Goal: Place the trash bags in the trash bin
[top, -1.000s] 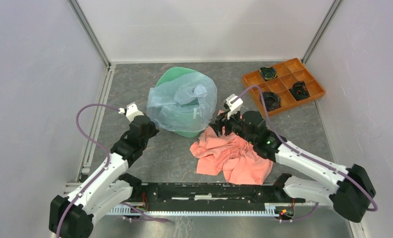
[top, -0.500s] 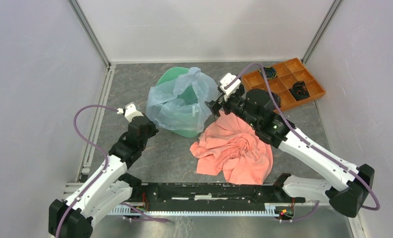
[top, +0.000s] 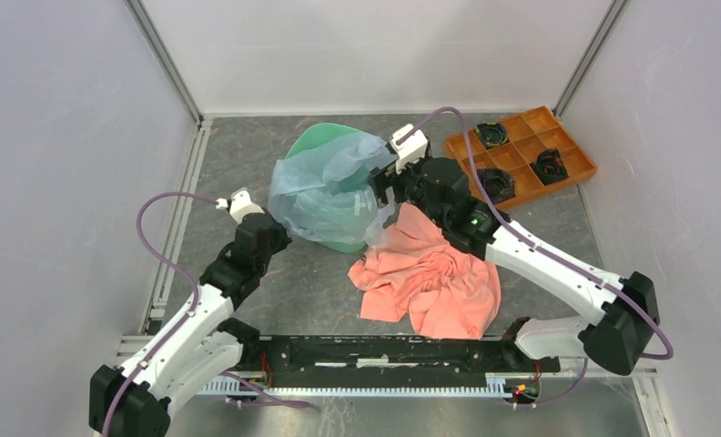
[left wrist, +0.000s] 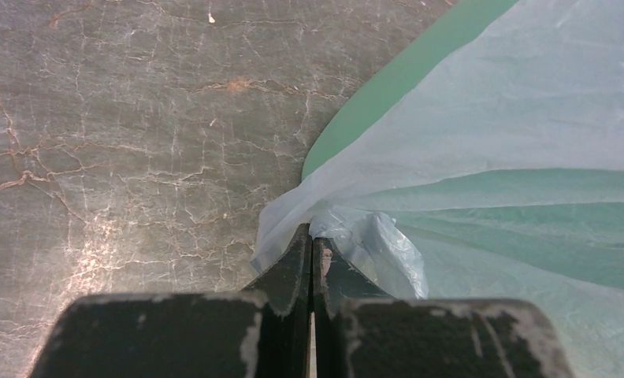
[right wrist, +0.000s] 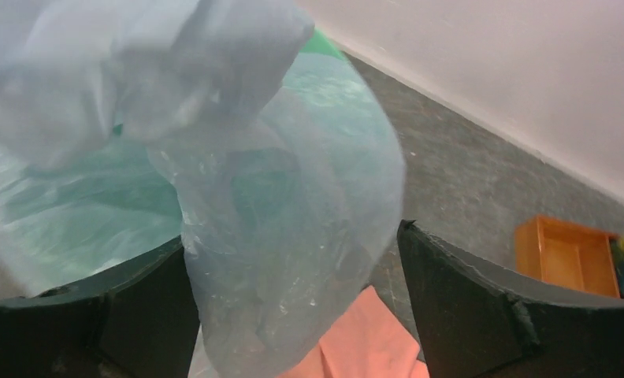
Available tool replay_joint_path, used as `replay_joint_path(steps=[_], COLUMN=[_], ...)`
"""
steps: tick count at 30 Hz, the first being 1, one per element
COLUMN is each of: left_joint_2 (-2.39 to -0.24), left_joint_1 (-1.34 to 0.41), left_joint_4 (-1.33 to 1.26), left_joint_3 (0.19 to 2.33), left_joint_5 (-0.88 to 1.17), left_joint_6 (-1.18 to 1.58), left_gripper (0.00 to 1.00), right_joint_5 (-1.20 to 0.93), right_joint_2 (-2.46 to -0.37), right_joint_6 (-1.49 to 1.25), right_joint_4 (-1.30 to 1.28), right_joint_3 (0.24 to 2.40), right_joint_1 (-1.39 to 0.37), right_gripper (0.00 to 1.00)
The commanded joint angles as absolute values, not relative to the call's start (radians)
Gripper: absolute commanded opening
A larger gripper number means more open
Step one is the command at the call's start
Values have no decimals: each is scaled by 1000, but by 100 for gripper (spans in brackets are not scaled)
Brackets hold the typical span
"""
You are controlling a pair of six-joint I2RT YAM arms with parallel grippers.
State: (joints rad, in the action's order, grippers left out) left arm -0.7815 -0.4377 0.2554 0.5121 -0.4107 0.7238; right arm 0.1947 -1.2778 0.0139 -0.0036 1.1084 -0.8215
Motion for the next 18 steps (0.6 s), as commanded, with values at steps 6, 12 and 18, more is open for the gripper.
replay_joint_path(steps=[6, 12, 18], left_joint_2=[-884, -911, -910], left_joint_1=[-417, -409, -401], left_joint_4=[252, 237, 249], left_joint_3=[621, 625, 618], left_joint_5=[-443, -443, -442], left_joint_6=[653, 635, 635], left_gripper=[2, 2, 2], right_joint_5=[-177, -330, -462], right_joint_2=[-1331, -1345, -1394], right_joint_6=[-52, -152, -237], right_joint_4=[312, 376, 401], right_joint_3=[1000, 977, 1005], right_joint_1=[-630, -571, -443], right_gripper=[73, 62, 76])
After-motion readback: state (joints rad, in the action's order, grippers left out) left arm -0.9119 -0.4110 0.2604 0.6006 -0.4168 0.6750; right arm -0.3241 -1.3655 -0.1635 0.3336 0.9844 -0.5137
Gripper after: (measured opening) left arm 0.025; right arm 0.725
